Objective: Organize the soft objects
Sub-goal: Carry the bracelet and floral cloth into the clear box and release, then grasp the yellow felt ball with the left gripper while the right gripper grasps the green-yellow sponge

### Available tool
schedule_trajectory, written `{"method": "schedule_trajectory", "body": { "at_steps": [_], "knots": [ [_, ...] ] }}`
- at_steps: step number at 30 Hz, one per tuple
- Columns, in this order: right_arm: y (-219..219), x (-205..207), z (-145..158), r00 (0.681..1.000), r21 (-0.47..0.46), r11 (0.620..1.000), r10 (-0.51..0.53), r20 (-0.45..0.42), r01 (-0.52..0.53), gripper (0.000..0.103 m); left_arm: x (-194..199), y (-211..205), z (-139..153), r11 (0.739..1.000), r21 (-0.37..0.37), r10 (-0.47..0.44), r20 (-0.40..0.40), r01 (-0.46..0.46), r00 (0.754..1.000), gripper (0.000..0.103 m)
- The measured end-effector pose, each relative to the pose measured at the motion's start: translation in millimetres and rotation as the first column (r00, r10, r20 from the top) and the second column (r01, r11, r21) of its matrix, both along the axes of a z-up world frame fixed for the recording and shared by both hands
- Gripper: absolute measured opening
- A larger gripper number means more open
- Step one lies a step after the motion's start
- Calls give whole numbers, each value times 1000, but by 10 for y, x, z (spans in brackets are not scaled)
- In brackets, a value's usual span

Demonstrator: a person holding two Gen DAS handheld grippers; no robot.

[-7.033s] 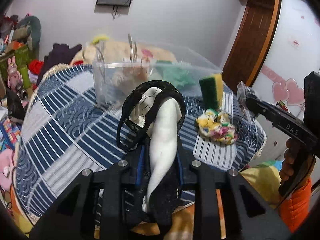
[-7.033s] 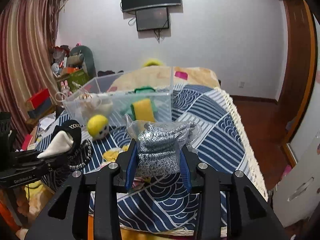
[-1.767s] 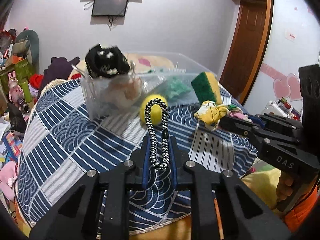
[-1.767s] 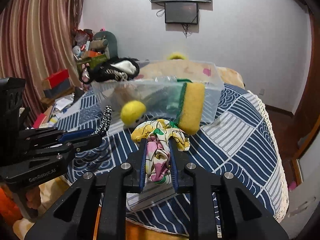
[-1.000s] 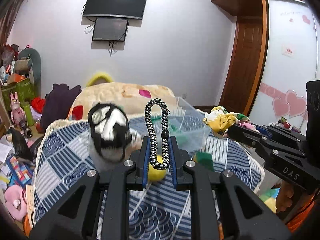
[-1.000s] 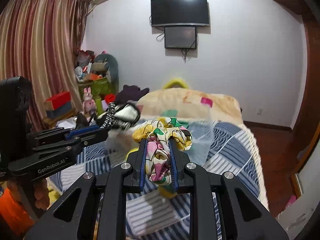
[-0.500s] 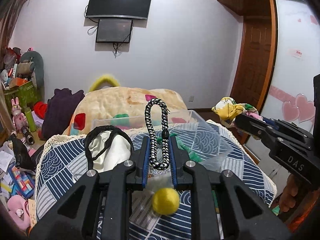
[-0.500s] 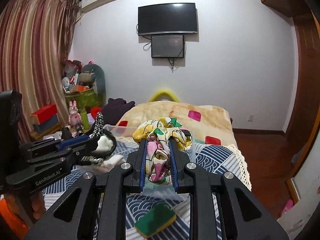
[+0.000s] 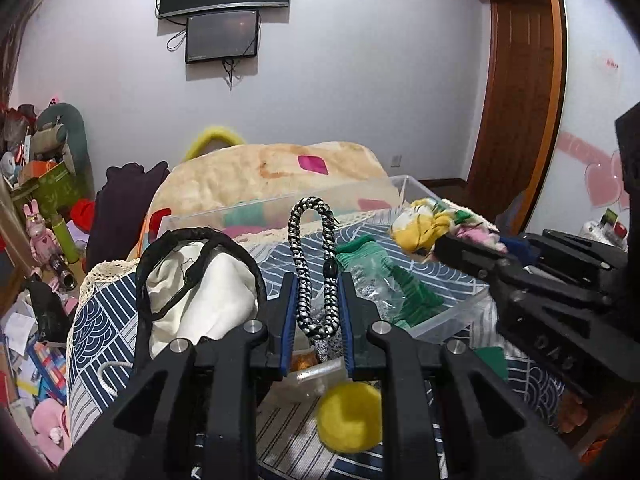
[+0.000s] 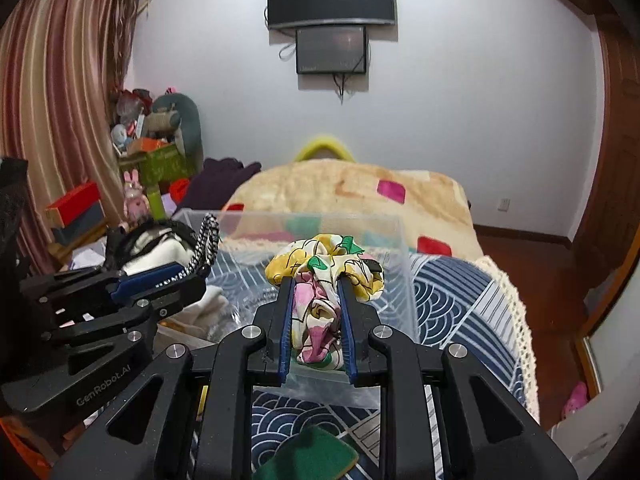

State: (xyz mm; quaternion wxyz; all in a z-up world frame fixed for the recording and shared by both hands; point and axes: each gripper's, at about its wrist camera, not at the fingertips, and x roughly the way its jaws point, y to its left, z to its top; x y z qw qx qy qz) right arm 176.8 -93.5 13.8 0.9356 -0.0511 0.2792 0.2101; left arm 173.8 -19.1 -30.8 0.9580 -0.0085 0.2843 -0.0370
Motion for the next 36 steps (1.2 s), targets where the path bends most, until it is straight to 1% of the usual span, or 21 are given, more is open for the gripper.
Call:
{"method": "schedule_trajectory", "body": {
  "at_steps": [2, 4, 5, 6, 7, 8, 9, 11, 13, 15, 17, 20, 24, 29, 31, 33, 36],
  "knots": [
    [4, 46, -46, 1000, -7, 1000, -1, -19, 1, 19, 19, -14, -6, 1000, 9, 1, -4, -1, 1000, 21],
    [14, 79, -87, 999, -19, 1000, -1, -40, 1, 20, 44, -22, -6, 1000, 10, 0, -10, 0, 1000, 29],
    [29, 80, -91, 999, -23, 1000, -1, -44, 0, 22, 50, -25, -9, 1000, 11, 3, -12, -2, 1000, 36],
    [32, 75, -100, 999, -29, 1000, 2, -48, -4, 23, 55, -31, -11, 1000, 10, 0, -15, 0, 1000, 42],
    [38, 66, -108, 999, -33, 999, 1, -49, -3, 23, 56, -37, -11, 1000, 10, -3, -16, 4, 1000, 43],
    [39, 63, -106, 999, -38, 999, -3, -48, 1, 27, 65, -36, -11, 1000, 11, -4, -16, 4, 1000, 45],
    [41, 48, -98, 999, -41, 999, -1, -48, -1, 31, 58, -40, -10, 1000, 16, -2, -15, 2, 1000, 46],
    [27, 32, -87, 999, -49, 999, -7, -44, 5, 33, 40, -35, -4, 1000, 20, -2, -15, 3, 1000, 49],
    [5, 18, -72, 999, -49, 999, -12, -43, 10, 37, 23, -23, 6, 1000, 10, 0, -14, 0, 1000, 51],
    [-12, 0, -47, 999, -37, 999, -16, -43, 15, 45, -16, 7, 35, 1000, -4, -1, -11, 1, 1000, 54],
    [-45, -27, -11, 999, -27, 999, -18, -32, 17, 48, -71, 38, 79, 1000, -18, 1, -2, -1, 1000, 55],
    [-85, -103, 65, 1000, -25, 999, -21, -8, 21, 51, -185, 81, 149, 1000, -30, 8, 23, -7, 1000, 59],
    [-150, -226, 187, 999, -21, 999, -26, 38, 27, 59, -347, 143, 249, 999, -50, 17, 55, -15, 998, 63],
    [-217, -380, 310, 996, -11, 1000, -25, 81, 26, 59, -590, 185, 347, 998, -67, 17, 92, -11, 996, 65],
    [-237, -440, 337, 996, -6, 1000, -22, 91, 22, 60, -693, 188, 354, 998, -68, 10, 102, -4, 995, 65],
    [-256, -501, 335, 995, 1, 1000, -17, 96, 17, 68, -806, 168, 332, 998, -62, 4, 108, 3, 994, 65],
    [-270, -576, 303, 995, 1, 1000, -19, 102, 19, 70, -915, 109, 268, 999, -44, 0, 108, 5, 994, 65]
  ]
}}
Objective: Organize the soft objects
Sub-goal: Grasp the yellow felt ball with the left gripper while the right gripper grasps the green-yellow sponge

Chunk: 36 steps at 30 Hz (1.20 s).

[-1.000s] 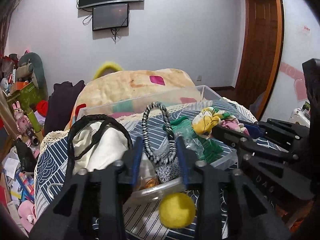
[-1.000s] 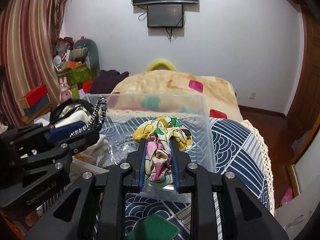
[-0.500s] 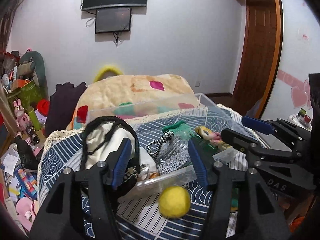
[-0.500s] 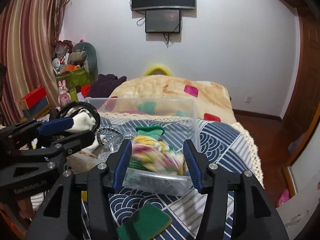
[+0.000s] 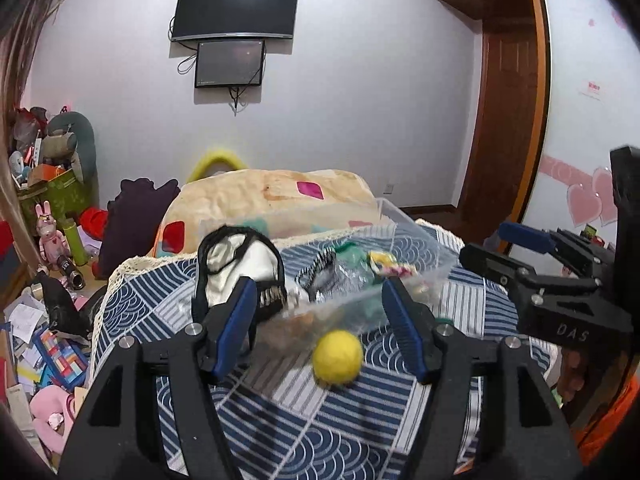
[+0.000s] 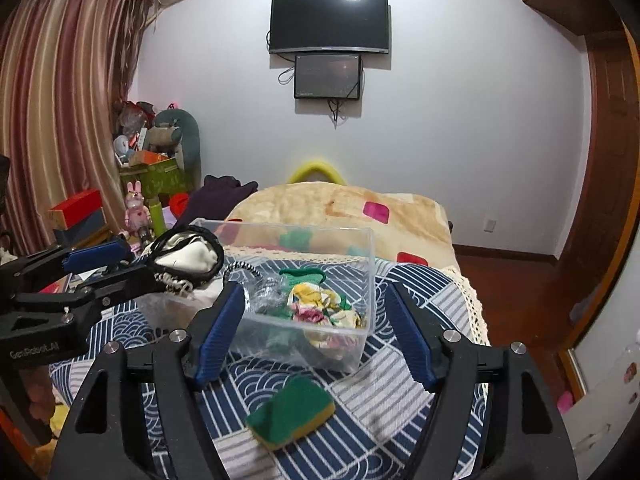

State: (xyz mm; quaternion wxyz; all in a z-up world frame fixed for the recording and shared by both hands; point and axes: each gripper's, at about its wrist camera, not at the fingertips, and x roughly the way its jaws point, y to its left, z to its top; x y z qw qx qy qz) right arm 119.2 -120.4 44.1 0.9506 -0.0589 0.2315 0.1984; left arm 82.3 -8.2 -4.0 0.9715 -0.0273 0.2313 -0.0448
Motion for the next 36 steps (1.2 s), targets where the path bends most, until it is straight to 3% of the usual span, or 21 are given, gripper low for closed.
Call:
{"method": "schedule_trajectory", "body": {
  "at_steps": [10, 17, 25, 28, 31, 36],
  "knots": [
    [49, -97, -288, 998, -44, 999, 2, -56, -4, 70, -93, -68, -437, 999, -40, -30, -121, 25, 992, 65],
    [68, -71, -618, 989, -51, 999, 1, -150, -9, 70, 45, -90, -635, 998, -53, -31, -172, 22, 985, 64],
    [59, -27, -780, 977, -35, 999, 21, -214, -30, 70, 332, -84, -791, 996, -94, -31, -227, 10, 973, 54],
    [67, -34, -816, 975, -29, 999, 30, -222, -37, 65, 377, -79, -893, 993, -118, -26, -244, -3, 970, 52],
    [95, -42, -842, 970, -21, 998, 54, -238, -61, 54, 423, -100, -950, 992, -129, -32, -255, -1, 966, 48],
    [114, -69, -865, 972, -38, 998, 47, -229, -57, 50, 468, -151, -957, 992, -129, -43, -255, 10, 966, 37]
  ]
}}
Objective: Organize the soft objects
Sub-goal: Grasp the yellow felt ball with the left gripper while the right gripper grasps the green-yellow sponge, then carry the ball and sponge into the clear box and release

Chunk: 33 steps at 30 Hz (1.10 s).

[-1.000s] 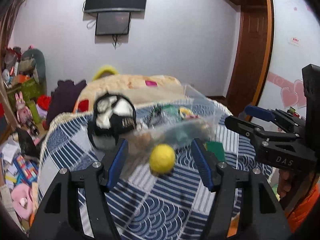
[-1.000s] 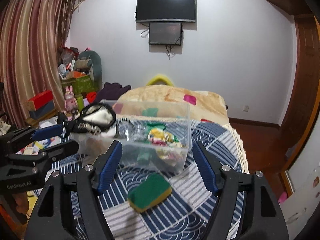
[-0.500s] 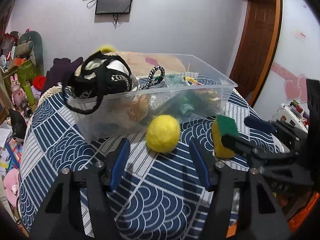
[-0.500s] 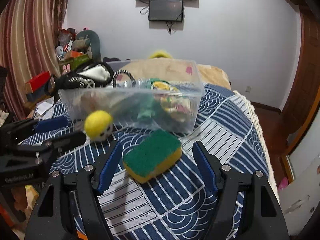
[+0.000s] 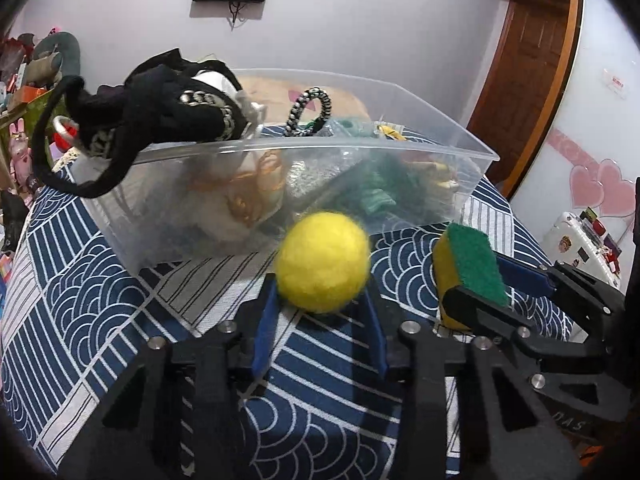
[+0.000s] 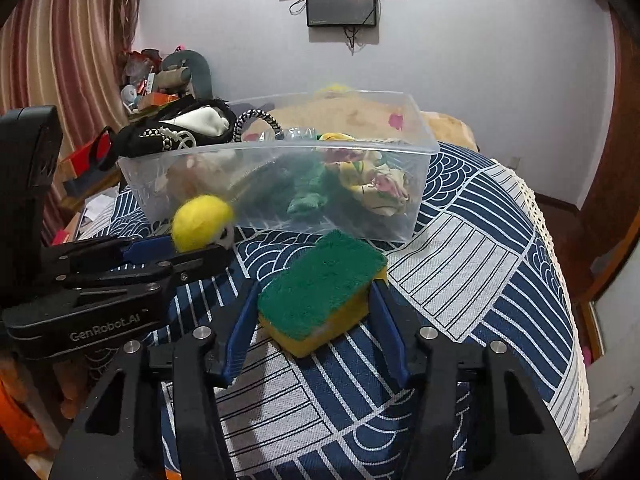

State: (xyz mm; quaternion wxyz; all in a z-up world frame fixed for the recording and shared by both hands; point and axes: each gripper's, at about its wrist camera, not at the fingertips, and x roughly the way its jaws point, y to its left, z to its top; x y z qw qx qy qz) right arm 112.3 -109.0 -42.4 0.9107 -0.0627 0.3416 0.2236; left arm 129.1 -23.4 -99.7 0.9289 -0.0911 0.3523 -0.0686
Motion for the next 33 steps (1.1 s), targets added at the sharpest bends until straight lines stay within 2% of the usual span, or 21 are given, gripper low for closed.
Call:
{"method": "schedule_trajectory", "body": {
  "at_steps": [10, 21, 29, 33],
  "knots": [
    [-86, -57, 123, 999, 20, 1000, -18, 37, 17, 46, -164, 14, 57, 1000, -5, 3, 35, -3, 999, 36],
    [-131, -77, 417, 993, 48, 998, -38, 112, 33, 46, -421, 102, 467, 1000, -11, 12, 150, -11, 989, 36],
    [-105, 4, 685, 980, 57, 998, -43, 192, 33, 46, -366, 207, 721, 999, -42, 32, 210, -23, 977, 36],
    [-56, 94, 798, 973, 77, 997, -45, 226, 28, 46, -244, 250, 789, 998, -59, 35, 215, -23, 976, 36]
  ]
}}
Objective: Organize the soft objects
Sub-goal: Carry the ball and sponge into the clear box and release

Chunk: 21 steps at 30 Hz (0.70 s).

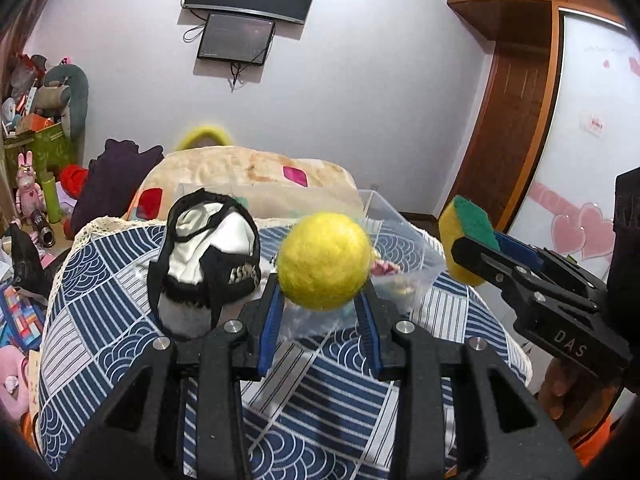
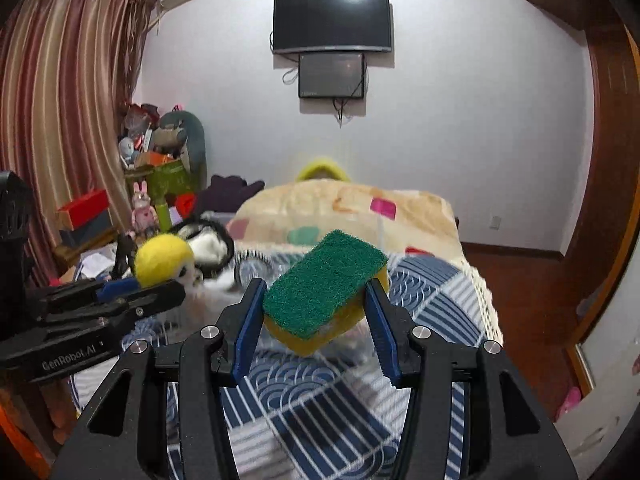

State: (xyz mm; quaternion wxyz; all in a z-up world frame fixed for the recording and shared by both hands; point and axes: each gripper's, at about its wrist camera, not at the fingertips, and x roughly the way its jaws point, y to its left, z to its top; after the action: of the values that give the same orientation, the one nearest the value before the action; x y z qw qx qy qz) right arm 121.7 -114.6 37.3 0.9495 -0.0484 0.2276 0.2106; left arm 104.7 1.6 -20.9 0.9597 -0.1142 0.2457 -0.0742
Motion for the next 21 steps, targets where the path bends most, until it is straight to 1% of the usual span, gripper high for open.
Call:
{"method": "schedule_trajectory", "body": {
  "at_steps": [5, 9, 13, 15, 19, 21],
  "knots": [
    [96, 135, 50, 1000, -6, 1000, 13, 25, -13, 46, 193, 46, 6, 1000, 2, 14, -18, -14, 1000, 36],
    [152, 298, 43, 1000, 10, 1000, 23, 5, -23, 46, 363, 121, -45, 999, 3, 32, -48, -32, 998, 36],
    [208, 475, -48, 998, 35, 999, 38, -43, -36, 46, 416, 105, -84, 999, 21, 34, -56, -33, 998, 36],
    [261, 523, -110, 998, 20, 999, 37, -57, -36, 46, 423, 82, -96, 999, 35, 36, -55, -34, 998, 36],
    [384, 583, -272, 995, -22, 999, 44, -94, -46, 47, 440, 66, -110, 999, 36, 27, -58, -25, 998, 36],
    [412, 609, -338, 993, -53, 997, 43, -114, -50, 49, 453, 55, -117, 999, 44, 21, -63, -18, 998, 39]
  ]
}}
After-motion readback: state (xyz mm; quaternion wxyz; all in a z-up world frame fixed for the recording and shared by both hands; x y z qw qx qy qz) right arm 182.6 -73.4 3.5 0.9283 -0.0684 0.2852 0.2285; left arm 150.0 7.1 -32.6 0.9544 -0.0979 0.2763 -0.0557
